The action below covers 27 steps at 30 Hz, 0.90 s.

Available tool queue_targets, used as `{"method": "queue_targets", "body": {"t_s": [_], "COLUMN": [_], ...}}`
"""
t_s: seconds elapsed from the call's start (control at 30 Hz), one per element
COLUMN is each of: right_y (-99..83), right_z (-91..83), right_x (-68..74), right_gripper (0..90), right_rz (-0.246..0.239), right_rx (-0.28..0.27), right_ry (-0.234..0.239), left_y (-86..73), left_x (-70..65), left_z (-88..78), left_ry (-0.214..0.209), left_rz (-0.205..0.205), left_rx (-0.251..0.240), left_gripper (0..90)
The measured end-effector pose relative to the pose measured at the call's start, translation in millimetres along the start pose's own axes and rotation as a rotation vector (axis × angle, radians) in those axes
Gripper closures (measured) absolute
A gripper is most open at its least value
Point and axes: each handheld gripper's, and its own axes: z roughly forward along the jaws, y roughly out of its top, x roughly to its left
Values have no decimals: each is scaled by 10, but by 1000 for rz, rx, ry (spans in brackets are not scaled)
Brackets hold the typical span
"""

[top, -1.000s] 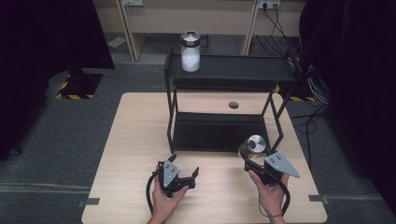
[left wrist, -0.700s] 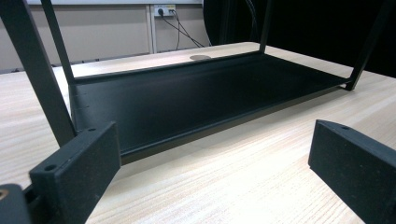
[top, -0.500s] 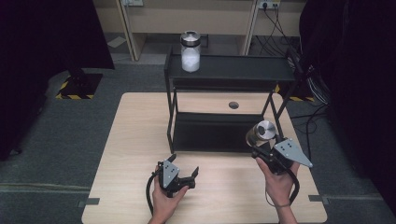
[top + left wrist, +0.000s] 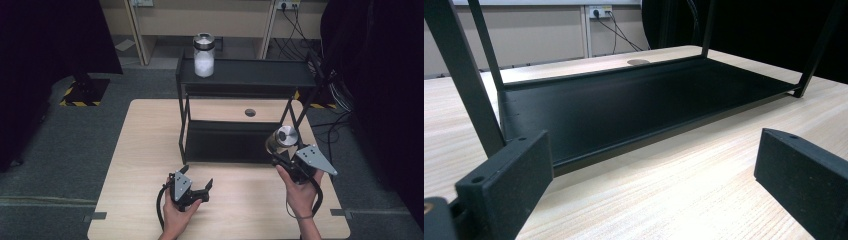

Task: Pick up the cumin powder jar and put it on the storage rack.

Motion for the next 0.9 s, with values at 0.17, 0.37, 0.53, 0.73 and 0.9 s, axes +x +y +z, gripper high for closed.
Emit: {"method": "queue_targets", "body": {"t_s": [0.17,0.37,0.53,0.73,0.9], "right_y": [31,81,157,261,349], "right_z": [22,57,87,117,152], "right_x": [-33,-64,-94,-114,-151], "right_gripper": [312,311,312,311,312], "right_rz": [18,32,35,27,43], "right_rx": [-5,-11,-17,-28,-42], "right_ry": [5,-4,-21,-33,-44], "left_y": [-4,-8,-7,-3,-7], "left_x": [3,-6,-9,-7,-5], "left_z": [-1,-3,-3,-1,-2], "left_ry": [-1,1,2,2,1], "left_rz": [-2,4,5,2,1], "left_rx": [-2,-5,-4,-2,-4], "left_gripper": [16,15,15,15,15]}}
